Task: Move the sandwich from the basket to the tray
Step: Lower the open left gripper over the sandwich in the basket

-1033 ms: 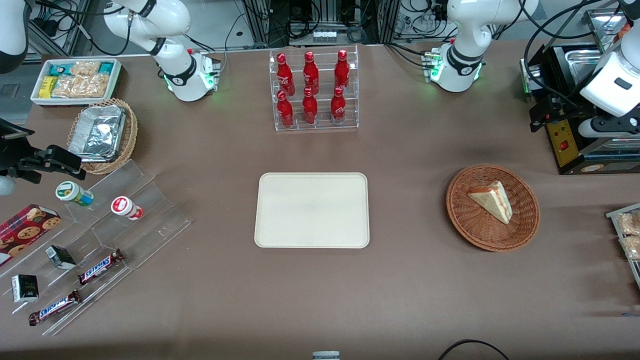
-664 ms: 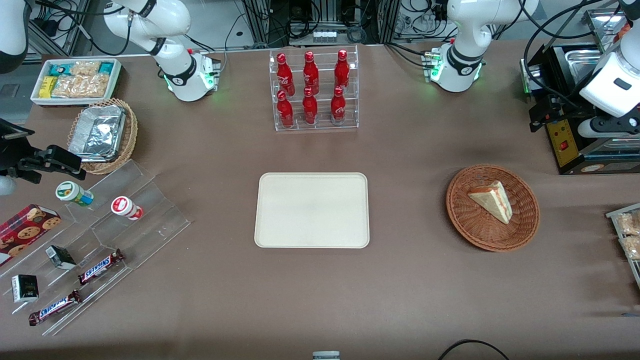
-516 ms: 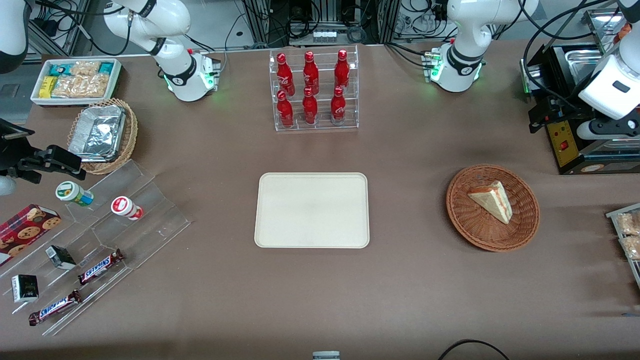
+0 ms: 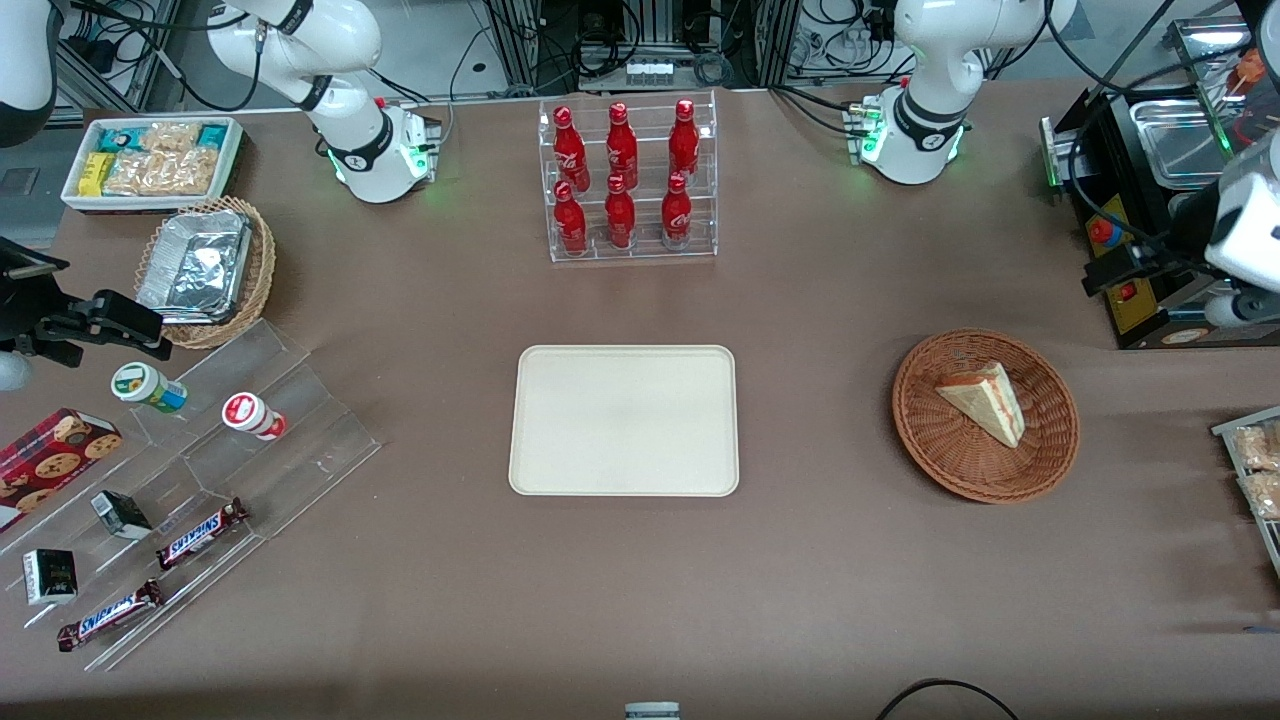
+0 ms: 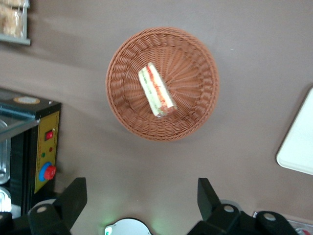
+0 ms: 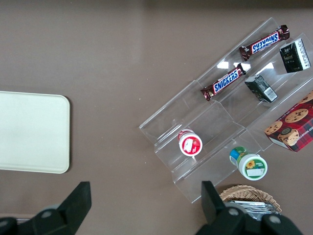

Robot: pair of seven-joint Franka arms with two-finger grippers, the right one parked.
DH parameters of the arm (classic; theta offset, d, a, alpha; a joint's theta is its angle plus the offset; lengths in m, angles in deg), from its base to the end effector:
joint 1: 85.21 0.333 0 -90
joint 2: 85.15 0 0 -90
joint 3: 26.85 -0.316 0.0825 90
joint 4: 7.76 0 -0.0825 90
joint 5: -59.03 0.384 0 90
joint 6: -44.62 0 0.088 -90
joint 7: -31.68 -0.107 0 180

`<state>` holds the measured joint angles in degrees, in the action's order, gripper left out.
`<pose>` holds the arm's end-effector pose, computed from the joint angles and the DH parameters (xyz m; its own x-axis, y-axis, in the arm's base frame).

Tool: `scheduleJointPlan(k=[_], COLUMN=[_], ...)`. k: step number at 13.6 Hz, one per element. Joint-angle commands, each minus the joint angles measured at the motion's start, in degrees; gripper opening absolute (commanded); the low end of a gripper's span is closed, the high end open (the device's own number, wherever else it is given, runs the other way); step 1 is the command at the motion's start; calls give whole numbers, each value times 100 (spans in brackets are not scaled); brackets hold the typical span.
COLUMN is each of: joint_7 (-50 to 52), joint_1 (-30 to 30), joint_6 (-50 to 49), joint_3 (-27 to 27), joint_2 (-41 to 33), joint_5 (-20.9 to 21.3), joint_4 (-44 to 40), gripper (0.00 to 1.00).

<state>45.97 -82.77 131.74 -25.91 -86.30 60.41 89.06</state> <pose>0.5373 0.0167 0.5759 0.9521 0.2730 -0.1381 0.2671 -0.9618 -0.0602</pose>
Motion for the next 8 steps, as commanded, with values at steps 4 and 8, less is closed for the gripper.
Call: scheduleJointPlan(k=[4,8], joint_7=[1380,2487], joint_1=[362,362], joint_6=[576,1866], joint_3=[29,29], joint_2=[484,564], joint_5=[-50,-146], joint_4=[381,1241], gripper=[100,100])
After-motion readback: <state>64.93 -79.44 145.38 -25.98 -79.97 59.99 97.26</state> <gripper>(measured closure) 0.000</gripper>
